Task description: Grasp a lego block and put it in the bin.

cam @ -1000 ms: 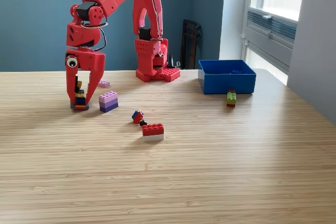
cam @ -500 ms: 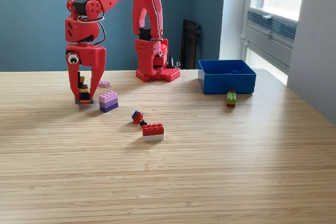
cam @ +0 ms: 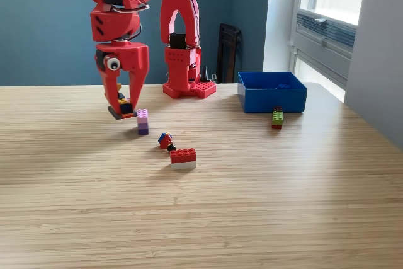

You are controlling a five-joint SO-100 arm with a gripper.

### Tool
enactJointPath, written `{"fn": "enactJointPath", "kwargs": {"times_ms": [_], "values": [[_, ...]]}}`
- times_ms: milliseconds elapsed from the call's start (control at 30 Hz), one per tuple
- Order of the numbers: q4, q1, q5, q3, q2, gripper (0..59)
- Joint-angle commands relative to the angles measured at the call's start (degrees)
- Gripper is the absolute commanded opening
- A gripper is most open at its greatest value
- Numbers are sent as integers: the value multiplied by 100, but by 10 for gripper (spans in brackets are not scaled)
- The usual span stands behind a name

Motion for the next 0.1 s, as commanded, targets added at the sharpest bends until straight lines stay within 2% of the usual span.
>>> {"fn": "enactJointPath", "kwargs": {"times_ms": [33,100], "values": [[756,-1151,79,-1020,229,1],[1046,-1600,70,-1380,229,1]]}}
